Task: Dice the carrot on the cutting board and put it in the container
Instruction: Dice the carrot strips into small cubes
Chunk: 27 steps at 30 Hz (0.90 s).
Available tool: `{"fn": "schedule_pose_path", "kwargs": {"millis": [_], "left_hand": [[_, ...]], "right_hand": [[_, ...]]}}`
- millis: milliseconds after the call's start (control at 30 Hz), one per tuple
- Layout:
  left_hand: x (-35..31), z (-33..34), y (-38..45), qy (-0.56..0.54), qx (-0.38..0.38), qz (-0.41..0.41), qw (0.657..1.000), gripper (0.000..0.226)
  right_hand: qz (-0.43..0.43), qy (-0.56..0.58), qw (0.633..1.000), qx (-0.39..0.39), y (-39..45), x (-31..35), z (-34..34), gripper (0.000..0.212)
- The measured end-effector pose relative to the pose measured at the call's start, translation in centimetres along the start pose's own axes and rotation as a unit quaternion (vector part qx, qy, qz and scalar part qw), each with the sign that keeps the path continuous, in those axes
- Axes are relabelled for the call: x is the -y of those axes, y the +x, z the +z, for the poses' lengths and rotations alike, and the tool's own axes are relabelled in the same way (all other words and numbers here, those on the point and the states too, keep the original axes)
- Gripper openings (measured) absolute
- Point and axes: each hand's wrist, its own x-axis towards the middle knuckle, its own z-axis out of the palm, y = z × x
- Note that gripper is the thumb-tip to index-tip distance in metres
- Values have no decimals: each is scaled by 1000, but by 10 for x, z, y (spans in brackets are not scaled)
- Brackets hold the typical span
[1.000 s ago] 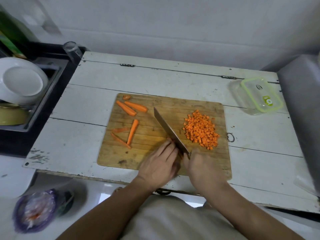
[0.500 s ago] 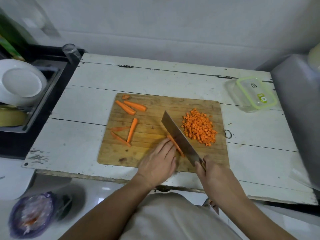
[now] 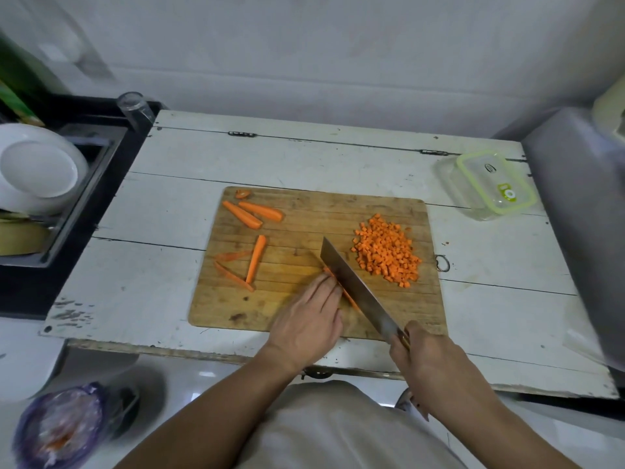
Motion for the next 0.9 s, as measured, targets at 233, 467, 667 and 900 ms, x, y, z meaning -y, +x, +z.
{"fn": "schedule_pose_path", "kwargs": {"millis": [233, 467, 667, 900], "left_hand": [[4, -1, 3, 15, -15, 35, 999, 48], [5, 6, 5, -10, 1, 38, 999, 49], [6, 3, 5, -20, -24, 52, 998, 48], [-4, -7, 5, 33, -73, 55, 995, 48]], "right_hand": [[18, 10, 1000, 18, 3, 3, 0, 33], [8, 19, 1000, 12, 24, 29, 6, 29], [-35, -97, 993, -55, 34, 38, 23, 57], [37, 18, 999, -23, 27, 12, 14, 32]]}}
